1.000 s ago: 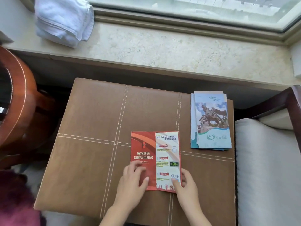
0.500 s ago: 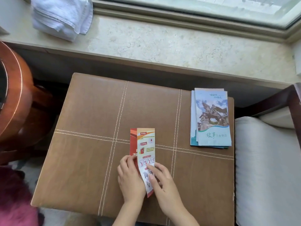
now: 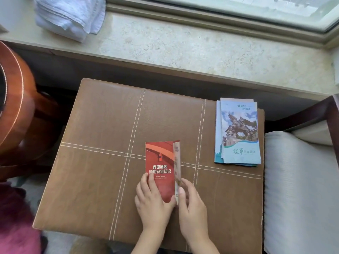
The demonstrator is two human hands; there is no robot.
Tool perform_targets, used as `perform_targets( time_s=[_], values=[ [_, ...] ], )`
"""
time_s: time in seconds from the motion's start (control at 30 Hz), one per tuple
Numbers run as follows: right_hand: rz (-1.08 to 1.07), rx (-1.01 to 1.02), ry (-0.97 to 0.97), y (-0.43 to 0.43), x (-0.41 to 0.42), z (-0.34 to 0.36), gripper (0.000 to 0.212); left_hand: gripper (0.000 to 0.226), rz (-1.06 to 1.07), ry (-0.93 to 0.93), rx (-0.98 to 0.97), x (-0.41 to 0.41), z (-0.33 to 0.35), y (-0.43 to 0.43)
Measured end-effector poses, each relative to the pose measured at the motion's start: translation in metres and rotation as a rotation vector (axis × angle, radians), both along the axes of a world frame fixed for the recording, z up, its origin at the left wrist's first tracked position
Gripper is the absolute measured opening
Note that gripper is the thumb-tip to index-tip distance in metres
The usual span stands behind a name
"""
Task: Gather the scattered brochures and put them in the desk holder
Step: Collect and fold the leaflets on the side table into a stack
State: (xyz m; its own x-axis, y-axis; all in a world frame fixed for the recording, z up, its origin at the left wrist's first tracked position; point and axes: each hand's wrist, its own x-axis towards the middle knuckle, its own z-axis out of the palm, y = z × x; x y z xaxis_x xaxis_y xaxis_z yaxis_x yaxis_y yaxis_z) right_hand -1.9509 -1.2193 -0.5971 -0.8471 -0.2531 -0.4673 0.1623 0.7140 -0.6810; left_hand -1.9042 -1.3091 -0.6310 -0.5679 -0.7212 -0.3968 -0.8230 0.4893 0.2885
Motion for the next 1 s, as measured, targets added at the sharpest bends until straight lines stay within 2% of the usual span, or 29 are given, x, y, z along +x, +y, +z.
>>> perform_targets(
  time_s=[0.07,0.17,0.23,0.3,0.37,0.47,0.6,0.7,0.77,0.87,0.93,1.0],
  values=[
    [-0.094,0.04,0.047,0.005,-0.004,0.0,0.027,0.091,-0.029,0.016,0.015,0.002,0.002,-0.003],
    [-0.194,0.011,-0.013,0.013,-0.014,-0.003,0.024,0.083,0.037,0.135,0.052,0.006,0.005,-0.014],
    [-0.209,-0.04,-0.053,0.018,-0.018,-0.006,0.028,0.07,0.239,0.267,0.189,0.009,0.007,-0.026],
    [-0.19,-0.103,-0.032,0.019,-0.019,-0.005,0.036,0.056,0.475,0.439,0.414,0.015,0.009,-0.039],
    [-0.095,-0.168,0.006,0.015,-0.017,0.0,0.039,0.051,0.577,0.534,0.616,0.024,0.01,-0.049],
    [0.128,-0.224,-0.024,0.006,-0.009,0.0,0.036,0.044,0.61,0.587,0.904,0.035,0.012,-0.059],
    [0.346,-0.019,-0.089,-0.012,0.005,-0.012,0.038,0.049,0.588,0.531,1.189,0.039,0.02,-0.062],
    [0.314,-0.006,-0.184,-0.02,0.005,-0.019,0.038,0.06,0.538,0.486,1.152,0.036,0.019,-0.061],
    [0.15,-0.099,-0.301,-0.024,0.0,-0.017,0.035,0.058,0.475,0.448,1.076,0.03,0.018,-0.058],
    [-0.14,-0.324,-0.53,-0.026,-0.01,-0.012,0.033,0.023,0.325,0.418,0.84,0.018,0.015,-0.049],
    [-0.219,-0.363,-0.482,-0.022,-0.021,-0.009,0.033,0.021,0.292,0.414,0.691,0.009,0.011,-0.044],
    [-0.244,-0.275,-0.309,-0.015,-0.032,-0.009,0.023,0.021,0.334,0.386,0.594,-0.001,0.009,-0.039]
  ],
)
